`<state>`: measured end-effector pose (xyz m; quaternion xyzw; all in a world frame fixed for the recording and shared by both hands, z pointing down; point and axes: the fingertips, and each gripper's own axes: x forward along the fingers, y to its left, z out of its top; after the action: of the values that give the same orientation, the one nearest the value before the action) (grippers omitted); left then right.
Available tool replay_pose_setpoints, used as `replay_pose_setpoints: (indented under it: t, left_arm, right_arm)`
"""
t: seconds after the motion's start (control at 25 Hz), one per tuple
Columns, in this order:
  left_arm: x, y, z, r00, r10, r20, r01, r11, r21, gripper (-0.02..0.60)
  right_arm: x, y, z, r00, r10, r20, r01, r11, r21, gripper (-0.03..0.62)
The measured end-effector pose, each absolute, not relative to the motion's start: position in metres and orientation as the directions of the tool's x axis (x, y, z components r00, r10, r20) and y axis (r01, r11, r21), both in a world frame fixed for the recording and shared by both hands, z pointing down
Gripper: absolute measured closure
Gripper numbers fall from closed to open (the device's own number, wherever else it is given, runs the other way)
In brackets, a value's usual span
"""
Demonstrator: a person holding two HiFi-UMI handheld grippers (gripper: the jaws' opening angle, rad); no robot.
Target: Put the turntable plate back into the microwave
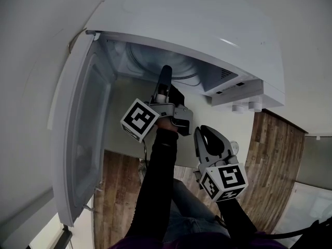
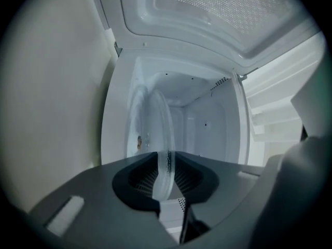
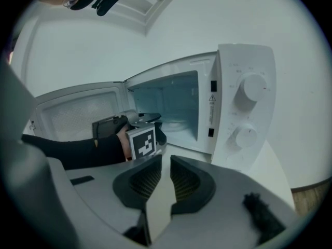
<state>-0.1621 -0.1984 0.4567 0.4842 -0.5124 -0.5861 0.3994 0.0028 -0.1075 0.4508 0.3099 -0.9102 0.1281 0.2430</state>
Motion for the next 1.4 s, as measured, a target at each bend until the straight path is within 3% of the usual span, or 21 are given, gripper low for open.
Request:
replay_pose_setpoints:
  t: [0.36,0.6,1.16,1.4]
  left_arm:
    - [-0.162,-0.201,0.474,-0.178,-0.984,0.008,-0.025,0.013,1.000,0.550]
    - [-0.161,-0.196,0.478,-0.156,-0.985,0.072,-0.054,0.081,0.995,0.549]
    - [-0.153,-0.200,0.467,0.011,-0.999,0.043,-0.102,0.042,0.994,0.430]
    - [-0.149,-0.200,0.466,0.101,-0.994,0.036,-0.134,0.022,0.991,0.423]
  right_arm:
    - [-0.002,-0.103,0.458,-0.693,-0.483,0.535,-0.614,0.784,-0.087,0.536]
    - [-0.013,-0.127,0.445,-0.712,-0.501,0.492,-0.595,0.802,-0.044,0.536]
    - [-0.097,-0.182,0.468,-0.763,-0.350,0.544,-0.450,0.891,-0.059,0.563]
    - [-0.107,-0.180,0.475,-0.760,-0.326,0.563,-0.432,0.899,-0.063,0.569]
